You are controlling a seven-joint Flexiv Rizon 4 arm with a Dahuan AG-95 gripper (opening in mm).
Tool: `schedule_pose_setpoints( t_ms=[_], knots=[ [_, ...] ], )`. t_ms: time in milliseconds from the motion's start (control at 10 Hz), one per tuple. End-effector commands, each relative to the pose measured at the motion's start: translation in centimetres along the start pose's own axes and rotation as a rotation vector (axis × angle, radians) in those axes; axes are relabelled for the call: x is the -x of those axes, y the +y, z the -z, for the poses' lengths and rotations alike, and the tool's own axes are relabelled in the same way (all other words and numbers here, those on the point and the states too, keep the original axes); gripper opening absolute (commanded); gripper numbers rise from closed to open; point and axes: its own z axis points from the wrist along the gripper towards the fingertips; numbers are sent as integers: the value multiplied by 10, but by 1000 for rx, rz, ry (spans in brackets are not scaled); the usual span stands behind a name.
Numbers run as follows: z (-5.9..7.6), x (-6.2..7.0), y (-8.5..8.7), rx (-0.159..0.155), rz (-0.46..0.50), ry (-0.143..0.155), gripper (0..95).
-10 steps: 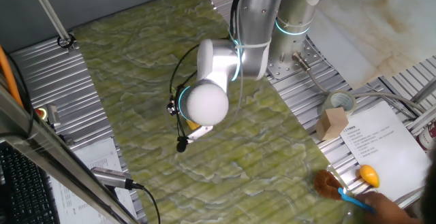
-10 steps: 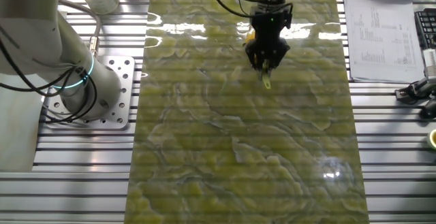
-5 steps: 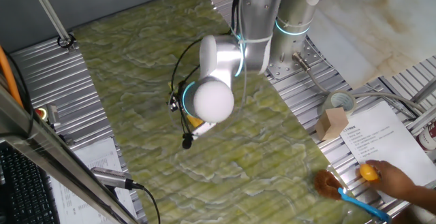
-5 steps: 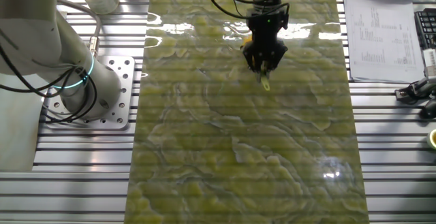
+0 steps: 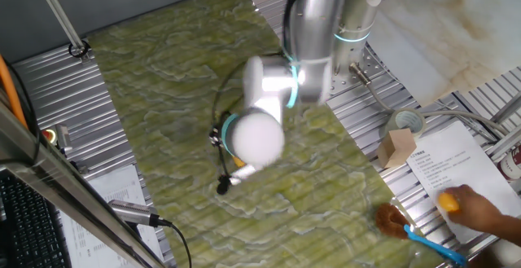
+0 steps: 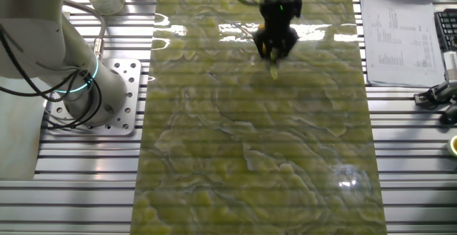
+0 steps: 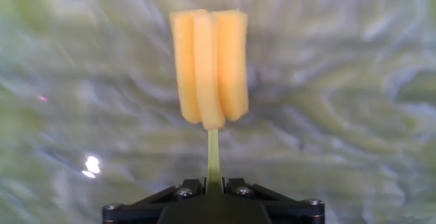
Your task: Scrub the table with a brush
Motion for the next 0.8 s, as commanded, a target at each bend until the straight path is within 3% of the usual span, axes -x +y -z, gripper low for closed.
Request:
schedule_pose_setpoints(
  t_ms=[100,400,600,800],
  knots=[
    [10,21,11,5,-33,7,0],
    [5,13,13,-7,9,69,0],
    [-9,-4,15,-27,27,73,0],
    [-30,-28,19,-67,65,78,0]
  ],
)
